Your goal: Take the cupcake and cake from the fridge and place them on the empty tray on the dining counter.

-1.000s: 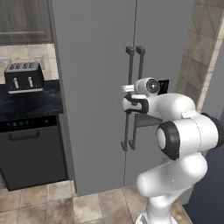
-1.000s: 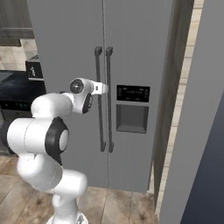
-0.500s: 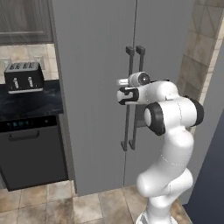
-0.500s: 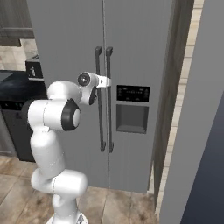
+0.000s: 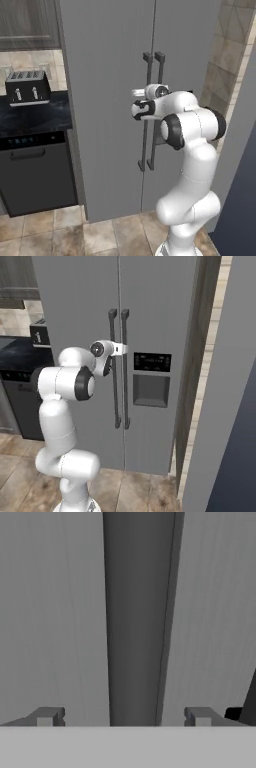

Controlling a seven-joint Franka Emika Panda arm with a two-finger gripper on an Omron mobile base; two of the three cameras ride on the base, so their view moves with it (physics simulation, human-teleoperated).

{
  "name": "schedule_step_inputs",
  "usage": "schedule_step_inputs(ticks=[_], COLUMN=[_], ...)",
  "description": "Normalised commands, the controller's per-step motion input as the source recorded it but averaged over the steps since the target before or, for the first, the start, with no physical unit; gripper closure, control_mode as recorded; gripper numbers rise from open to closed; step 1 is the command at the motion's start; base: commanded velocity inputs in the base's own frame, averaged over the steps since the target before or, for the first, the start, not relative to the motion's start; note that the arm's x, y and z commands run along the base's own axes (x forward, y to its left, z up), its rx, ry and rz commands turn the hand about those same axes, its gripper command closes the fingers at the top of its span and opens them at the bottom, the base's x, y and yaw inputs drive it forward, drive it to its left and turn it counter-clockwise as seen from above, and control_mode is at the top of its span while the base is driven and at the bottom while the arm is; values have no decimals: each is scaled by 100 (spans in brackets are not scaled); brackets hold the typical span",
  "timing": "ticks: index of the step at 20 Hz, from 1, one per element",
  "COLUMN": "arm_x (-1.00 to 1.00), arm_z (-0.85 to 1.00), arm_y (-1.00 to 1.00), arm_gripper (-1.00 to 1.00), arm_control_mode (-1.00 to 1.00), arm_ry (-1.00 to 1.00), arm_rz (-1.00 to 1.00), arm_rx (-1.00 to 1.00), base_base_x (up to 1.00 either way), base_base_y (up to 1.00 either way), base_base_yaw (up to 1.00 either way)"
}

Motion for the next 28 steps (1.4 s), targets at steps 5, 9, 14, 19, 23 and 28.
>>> schedule_step_inputs(ticks=[5, 9, 14, 19, 23, 28], arm_x=[65, 1, -79, -100, -100, -100], arm_z=[0, 4, 9, -3, -10, -9], arm_y=[0, 0, 0, 17, 51, 82], arm_gripper=[100, 100, 100, 100, 100, 100], arm_control_mode=[-100, -100, -100, -100, -100, -100], arm_ry=[3, 22, 39, 22, 3, 7], arm_rz=[0, 0, 0, 0, -1, -1], arm_rx=[0, 0, 9, 8, 2, 0], base_base_x=[0, 0, 0, 0, 0, 0], base_base_y=[0, 0, 0, 0, 0, 0], base_base_yaw=[0, 0, 0, 0, 0, 0])
